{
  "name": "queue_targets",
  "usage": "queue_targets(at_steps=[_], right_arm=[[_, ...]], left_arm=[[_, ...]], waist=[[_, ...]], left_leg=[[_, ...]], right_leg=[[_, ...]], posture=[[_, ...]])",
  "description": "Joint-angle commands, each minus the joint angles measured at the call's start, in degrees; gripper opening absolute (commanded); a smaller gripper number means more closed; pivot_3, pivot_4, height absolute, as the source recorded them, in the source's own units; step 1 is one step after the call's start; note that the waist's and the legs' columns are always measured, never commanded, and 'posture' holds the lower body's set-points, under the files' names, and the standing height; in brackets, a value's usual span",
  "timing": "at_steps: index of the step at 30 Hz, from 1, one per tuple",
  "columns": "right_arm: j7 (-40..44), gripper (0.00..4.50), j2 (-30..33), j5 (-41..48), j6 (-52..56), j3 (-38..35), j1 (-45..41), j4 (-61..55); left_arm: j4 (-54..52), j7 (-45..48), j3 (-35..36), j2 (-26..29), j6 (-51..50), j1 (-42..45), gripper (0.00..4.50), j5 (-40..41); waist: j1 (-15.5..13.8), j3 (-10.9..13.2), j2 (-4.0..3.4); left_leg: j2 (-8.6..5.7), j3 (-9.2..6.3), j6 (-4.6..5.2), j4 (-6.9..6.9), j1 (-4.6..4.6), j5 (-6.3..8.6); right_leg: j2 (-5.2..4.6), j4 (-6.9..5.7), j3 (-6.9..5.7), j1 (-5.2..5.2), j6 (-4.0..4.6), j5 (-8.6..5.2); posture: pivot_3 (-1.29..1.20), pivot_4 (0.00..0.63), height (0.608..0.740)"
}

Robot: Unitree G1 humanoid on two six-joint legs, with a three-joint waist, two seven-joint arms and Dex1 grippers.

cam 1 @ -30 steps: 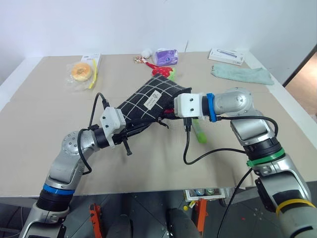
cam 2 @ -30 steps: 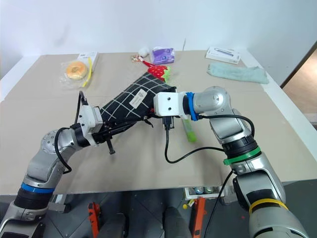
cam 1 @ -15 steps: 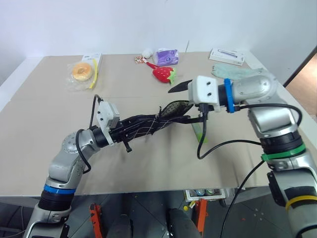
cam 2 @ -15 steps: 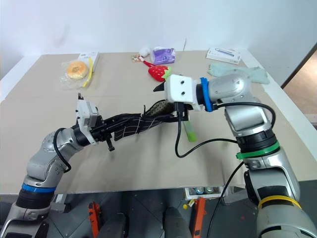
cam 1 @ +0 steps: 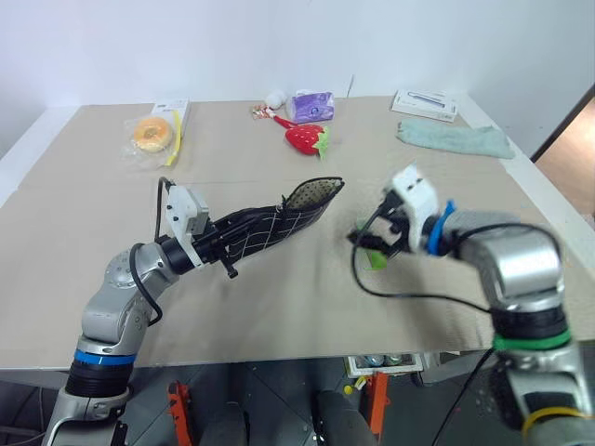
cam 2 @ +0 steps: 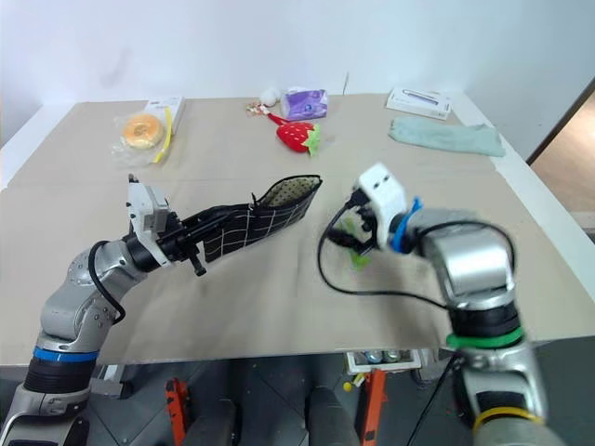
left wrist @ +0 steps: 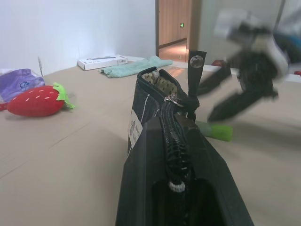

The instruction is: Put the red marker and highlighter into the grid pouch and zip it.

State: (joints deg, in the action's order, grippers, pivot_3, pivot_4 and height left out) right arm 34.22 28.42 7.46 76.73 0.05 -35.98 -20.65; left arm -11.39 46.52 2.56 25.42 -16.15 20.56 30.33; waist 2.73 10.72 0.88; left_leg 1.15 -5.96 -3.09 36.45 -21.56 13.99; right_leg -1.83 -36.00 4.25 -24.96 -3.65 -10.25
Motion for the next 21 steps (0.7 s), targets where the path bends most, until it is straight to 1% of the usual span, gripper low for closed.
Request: queue_targets(at_steps=[1, 3, 6, 14, 18, 21], right_arm=[[-8.33, 4.45, -1.51, -3.41, 2.52, -2.12, 1.73, -4.21], [-10.93, 4.45, -1.42, -4.39, 0.96, -1.13, 3.23, -3.71], [-12.67, 4.45, -1.25, -4.42, -0.12, -0.79, 4.52, -2.87], [-12.99, 4.45, -4.09, -1.2, 1.04, -0.97, 6.24, -1.03], [-13.2, 4.45, -4.09, -0.26, 1.11, -0.3, 7.35, -0.49], [-13.35, 3.61, -3.47, -0.02, 0.07, -0.59, 7.62, 0.7]], left_arm=[[-1.71, 0.2, 1.04, 0.43, 0.38, 0.35, 0.0, 0.56], [-1.42, 0.47, 0.83, 0.45, 0.37, 0.69, 0.0, 0.49], [-1.0, 0.65, 0.74, 0.51, 0.4, 1.33, 0.0, 0.39], [-0.83, 0.75, 0.97, 0.44, 0.57, 1.75, 0.0, 0.39], [-1.03, 0.42, 1.25, 0.26, 0.52, 1.68, 0.0, 0.65], [-1.13, 0.35, 1.16, 0.22, 0.67, 1.54, 0.0, 0.55]], waist=[[0.01, -0.01, 0.02], [-0.02, -0.01, 0.02], [0.05, -0.01, 0.02], [0.21, -0.01, 0.02], [0.19, -0.01, 0.02], [0.19, -0.02, 0.03]], left_leg=[[0.0, 0.0, -0.02, 0.0, 0.0, -0.01], [0.0, 0.0, -0.02, 0.0, 0.02, -0.04], [0.0, 0.01, -0.01, 0.01, 0.02, -0.05], [0.11, 0.0, 0.04, -0.04, 0.05, -0.02], [0.11, 0.0, 0.04, -0.03, 0.05, -0.02], [0.11, 0.0, 0.04, -0.03, 0.07, -0.02]], right_leg=[[0.0, -0.01, 0.0, 0.0, 0.0, 0.01], [0.0, -0.01, -0.01, 0.02, 0.01, 0.01], [0.0, -0.01, 0.0, 0.01, 0.02, 0.01], [0.16, -0.02, 0.0, 0.0, 0.06, -0.01], [0.16, -0.02, 0.01, 0.0, 0.06, -0.01], [0.17, -0.02, 0.01, 0.01, 0.06, -0.01]], posture=[[0.0, 0.15, 0.74], [0.0, 0.15, 0.74], [0.0, 0.15, 0.74], [0.0, 0.15, 0.74], [0.0, 0.15, 0.74], [0.0, 0.15, 0.74]])
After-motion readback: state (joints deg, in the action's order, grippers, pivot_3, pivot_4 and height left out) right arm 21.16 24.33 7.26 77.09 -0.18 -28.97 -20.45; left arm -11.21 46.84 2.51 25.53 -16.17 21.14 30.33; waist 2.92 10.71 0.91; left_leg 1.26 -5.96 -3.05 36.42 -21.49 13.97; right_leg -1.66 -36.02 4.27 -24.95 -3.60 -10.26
